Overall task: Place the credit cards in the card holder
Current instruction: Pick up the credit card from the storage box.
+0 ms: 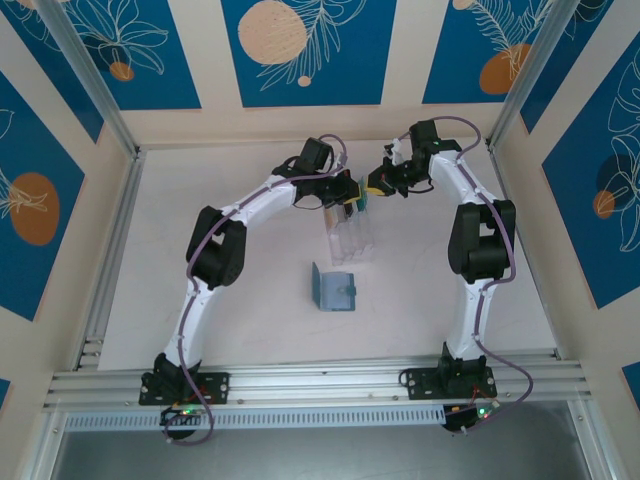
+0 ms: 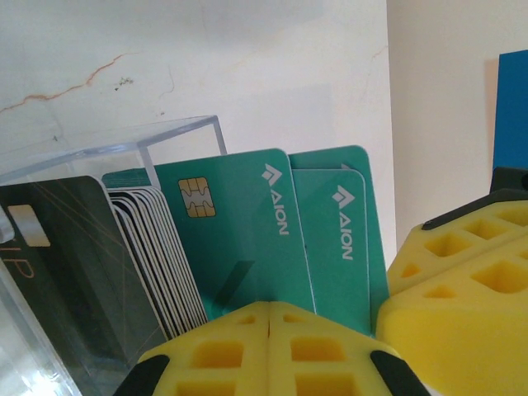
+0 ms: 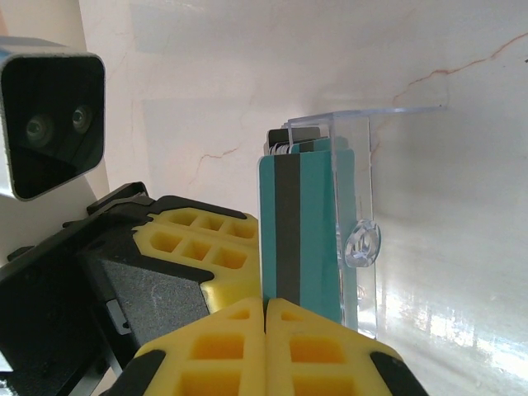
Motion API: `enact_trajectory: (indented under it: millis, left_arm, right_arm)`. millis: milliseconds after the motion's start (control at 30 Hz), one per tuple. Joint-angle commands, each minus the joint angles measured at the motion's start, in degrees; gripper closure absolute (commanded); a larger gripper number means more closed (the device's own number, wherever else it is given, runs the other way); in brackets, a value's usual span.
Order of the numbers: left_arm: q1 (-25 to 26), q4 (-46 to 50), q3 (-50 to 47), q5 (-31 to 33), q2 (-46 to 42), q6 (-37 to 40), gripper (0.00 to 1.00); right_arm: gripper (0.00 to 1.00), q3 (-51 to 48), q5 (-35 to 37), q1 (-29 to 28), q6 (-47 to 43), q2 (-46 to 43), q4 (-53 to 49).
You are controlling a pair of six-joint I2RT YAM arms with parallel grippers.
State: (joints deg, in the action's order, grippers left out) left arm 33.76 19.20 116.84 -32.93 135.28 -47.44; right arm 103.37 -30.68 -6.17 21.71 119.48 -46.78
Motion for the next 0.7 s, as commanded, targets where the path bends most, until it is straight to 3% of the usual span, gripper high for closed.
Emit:
enact_trajectory:
  millis: [0, 100, 367, 667]
  left_arm:
    - [0.6, 2.2, 0.9, 0.6, 1.8, 0.9, 0.97]
    - [0.6, 2.3, 0.9, 0.6, 1.7, 1.0, 0.97]
    - [-0.5, 0.1, -2.1, -0.4, -1.4, 0.0, 0.97]
    - [-0.8, 0.2, -2.5, -0.2, -1.9, 0.3, 0.97]
  right_arm:
    - [0.99, -0.5, -5.2, -0.9, 0.8, -1.6, -0.1]
    - [1.0, -0.3, -4.1, -0.9, 0.8, -1.7, -0.5]
    - [1.0, 1.9, 8.0, -2.3, -1.6, -2.1, -5.0]
    - [1.0, 2.7, 13.9, -3.4, -2.2, -4.0, -6.9]
